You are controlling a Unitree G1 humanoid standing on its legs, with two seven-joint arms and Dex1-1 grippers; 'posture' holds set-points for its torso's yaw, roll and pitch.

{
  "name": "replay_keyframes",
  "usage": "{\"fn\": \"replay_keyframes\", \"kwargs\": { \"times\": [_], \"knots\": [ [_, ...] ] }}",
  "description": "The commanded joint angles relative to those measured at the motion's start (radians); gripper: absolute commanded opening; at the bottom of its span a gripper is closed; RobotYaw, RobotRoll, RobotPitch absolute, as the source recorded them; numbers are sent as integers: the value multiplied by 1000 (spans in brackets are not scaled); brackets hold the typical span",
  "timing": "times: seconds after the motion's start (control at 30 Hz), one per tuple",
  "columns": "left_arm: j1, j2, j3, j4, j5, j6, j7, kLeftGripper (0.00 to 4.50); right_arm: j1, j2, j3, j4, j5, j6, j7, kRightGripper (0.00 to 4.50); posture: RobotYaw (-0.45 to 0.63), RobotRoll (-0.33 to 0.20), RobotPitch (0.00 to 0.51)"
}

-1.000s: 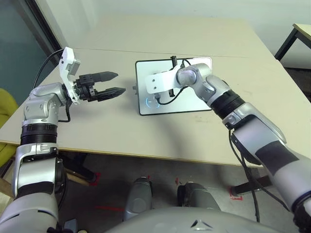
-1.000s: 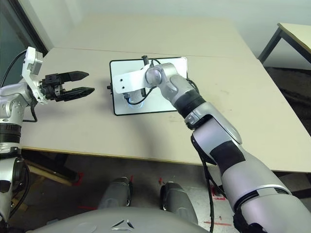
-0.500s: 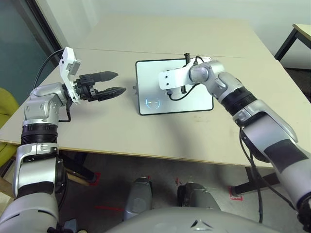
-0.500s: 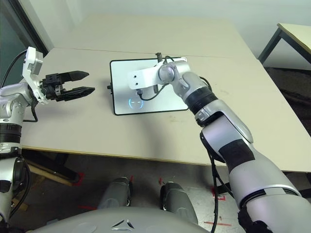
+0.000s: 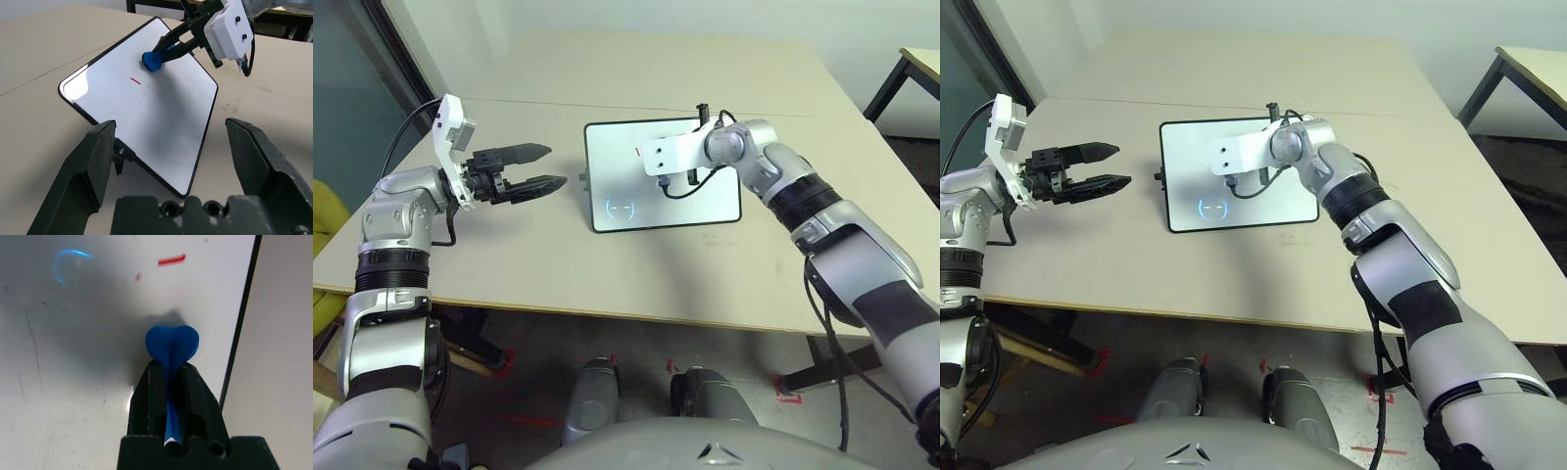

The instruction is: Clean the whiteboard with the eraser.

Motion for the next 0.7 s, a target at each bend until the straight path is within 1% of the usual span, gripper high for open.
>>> {"fn": "replay_keyframes", "kwargs": {
  "times": [0.03, 0.17, 0.43, 0.57, 0.7],
  "knots": [
    [-8, 2, -11, 3, 6, -5, -3, 4500, -28, 33, 9, 33, -2, -8, -8, 96, 309, 0, 0],
    [-6, 3, -9, -2, 5, -3, 0, 4500, -52, 76, 14, 56, -6, -19, -16, 96, 315, 0, 0],
    [1, 2, -5, -12, 1, -1, 6, 4500, -91, 126, 33, 132, -16, -42, -48, 96, 332, 0, 0],
    [8, 6, -1, -18, -1, 0, 7, 4500, -102, 139, 32, 161, -20, -54, -60, 96, 335, 0, 0],
    [11, 9, 2, -21, -1, 1, 8, 4500, -102, 127, 33, 185, -27, -63, -66, 96, 338, 0, 0]
  ]
}}
